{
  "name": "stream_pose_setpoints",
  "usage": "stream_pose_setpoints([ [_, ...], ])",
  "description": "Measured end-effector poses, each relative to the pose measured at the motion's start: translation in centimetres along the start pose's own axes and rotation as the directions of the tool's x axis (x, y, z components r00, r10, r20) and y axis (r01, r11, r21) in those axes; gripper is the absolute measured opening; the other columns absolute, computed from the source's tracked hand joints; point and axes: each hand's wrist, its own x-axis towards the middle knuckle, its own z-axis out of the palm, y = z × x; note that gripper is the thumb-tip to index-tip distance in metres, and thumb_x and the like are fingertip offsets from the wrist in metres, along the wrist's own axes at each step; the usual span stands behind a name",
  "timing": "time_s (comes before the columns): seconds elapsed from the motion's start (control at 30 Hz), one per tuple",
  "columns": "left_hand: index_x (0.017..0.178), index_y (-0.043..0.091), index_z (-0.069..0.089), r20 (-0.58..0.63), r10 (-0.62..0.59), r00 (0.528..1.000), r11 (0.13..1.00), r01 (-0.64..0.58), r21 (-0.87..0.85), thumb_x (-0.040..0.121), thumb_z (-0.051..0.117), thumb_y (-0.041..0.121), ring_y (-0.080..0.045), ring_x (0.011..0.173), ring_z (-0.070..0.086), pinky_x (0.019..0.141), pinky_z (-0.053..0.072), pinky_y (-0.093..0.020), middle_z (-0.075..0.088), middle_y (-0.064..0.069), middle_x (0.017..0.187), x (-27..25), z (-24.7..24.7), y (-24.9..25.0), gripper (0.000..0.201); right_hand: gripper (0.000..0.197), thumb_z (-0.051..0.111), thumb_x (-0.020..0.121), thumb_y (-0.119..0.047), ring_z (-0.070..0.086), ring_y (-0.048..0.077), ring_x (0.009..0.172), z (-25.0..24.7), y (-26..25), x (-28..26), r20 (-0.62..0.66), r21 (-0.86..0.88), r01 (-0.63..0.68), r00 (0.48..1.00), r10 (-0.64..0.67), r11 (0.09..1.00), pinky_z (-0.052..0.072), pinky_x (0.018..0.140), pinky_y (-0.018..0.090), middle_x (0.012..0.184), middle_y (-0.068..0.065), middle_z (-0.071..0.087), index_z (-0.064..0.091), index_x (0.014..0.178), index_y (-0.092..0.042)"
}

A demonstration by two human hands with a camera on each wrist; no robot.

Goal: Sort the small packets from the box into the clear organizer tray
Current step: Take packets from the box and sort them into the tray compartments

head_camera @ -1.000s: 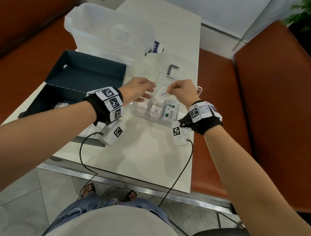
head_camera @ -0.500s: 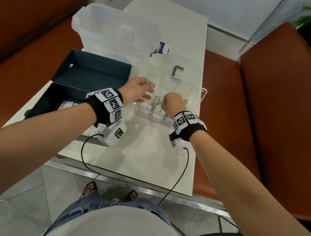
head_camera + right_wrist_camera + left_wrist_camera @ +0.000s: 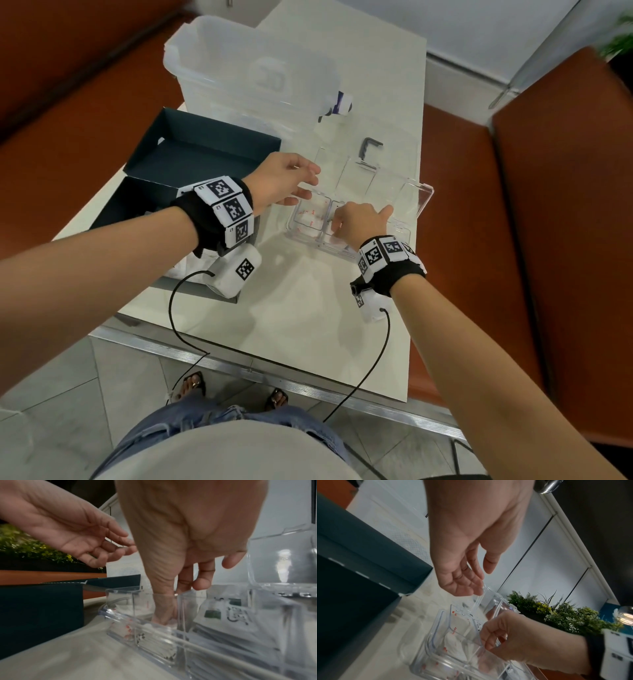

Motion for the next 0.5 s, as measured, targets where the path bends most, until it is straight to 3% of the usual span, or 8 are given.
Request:
stream_pose_setpoints([
  [0.2,0.113,0.017,0.064,0.026,0.017,1.0,0.999,-0.018,0.027,0.097,0.055,0.017,-0.013,0.082,0.068,0.069,0.051,-0.022,0.069,0.0,0.106,-0.6,-2.6,0.1,0.018,0.005,0.069,0.08,-0.022,0.059,0.022,0.096,-1.2,-0.6,-0.7,0.035,0.012,-0.048,0.998,0.048,0.999,0.019,0.102,0.052,0.091,-0.006,0.068,0.067,0.082,-0.026],
  [0.27,0.115,0.016,0.064,0.032,0.026,0.999,0.999,-0.028,0.044,0.097,0.055,0.018,-0.012,0.081,0.068,0.071,0.053,-0.024,0.069,0.0,0.106,-0.9,-3.8,0.1,0.02,0.001,0.069,0.081,-0.025,0.057,0.02,0.094,-2.7,-0.5,-1.1,-0.012,0.105,-0.075,0.997,0.076,0.992,0.019,0.104,0.051,0.09,-0.006,0.067,0.069,0.082,-0.026],
  [0.33,0.116,0.017,0.064,0.04,0.034,0.999,0.997,-0.037,0.075,0.098,0.055,0.019,-0.011,0.081,0.068,0.074,0.054,-0.024,0.07,0.001,0.106,-1.3,-5.3,0.1,0.02,0.003,0.068,0.085,-0.025,0.058,0.018,0.092,-4.9,-0.4,-1.4,-0.093,0.285,-0.052,0.992,0.082,0.957,0.031,0.104,0.045,0.093,-0.003,0.067,0.07,0.086,-0.023],
  [0.4,0.115,0.019,0.065,0.051,0.035,0.998,0.992,-0.041,0.121,0.098,0.054,0.022,-0.01,0.083,0.069,0.076,0.055,-0.025,0.071,0.004,0.105,-1.7,-7.1,0.2,0.02,0.01,0.067,0.088,-0.023,0.061,0.011,0.081,-7.5,-0.9,-1.8,-0.145,0.431,0.039,0.989,0.026,0.902,0.048,0.086,0.027,0.093,0.0,0.066,0.07,0.097,-0.018],
  [0.43,0.113,0.021,0.065,0.061,0.033,0.998,0.987,-0.042,0.153,0.099,0.054,0.023,-0.01,0.085,0.069,0.076,0.055,-0.025,0.072,0.005,0.105,-2.0,-8.1,0.3,0.019,0.014,0.067,0.088,-0.021,0.058,0.005,0.073,-8.6,-1.5,-1.9,-0.159,0.463,0.089,0.987,-0.016,0.882,0.046,0.073,0.017,0.09,0.0,0.065,0.069,0.101,-0.016],
  [0.5,0.111,0.024,0.065,0.092,0.021,0.996,0.975,-0.041,0.218,0.099,0.054,0.026,-0.009,0.088,0.07,0.073,0.055,-0.022,0.072,0.006,0.104,-2.6,-10.5,0.3,0.016,0.015,0.067,0.087,-0.02,0.054,-0.001,0.064,-10.3,-3.6,-2.0,-0.165,0.484,0.167,0.981,-0.098,0.859,0.042,0.065,0.013,0.085,0.0,0.065,0.069,0.102,-0.016],
])
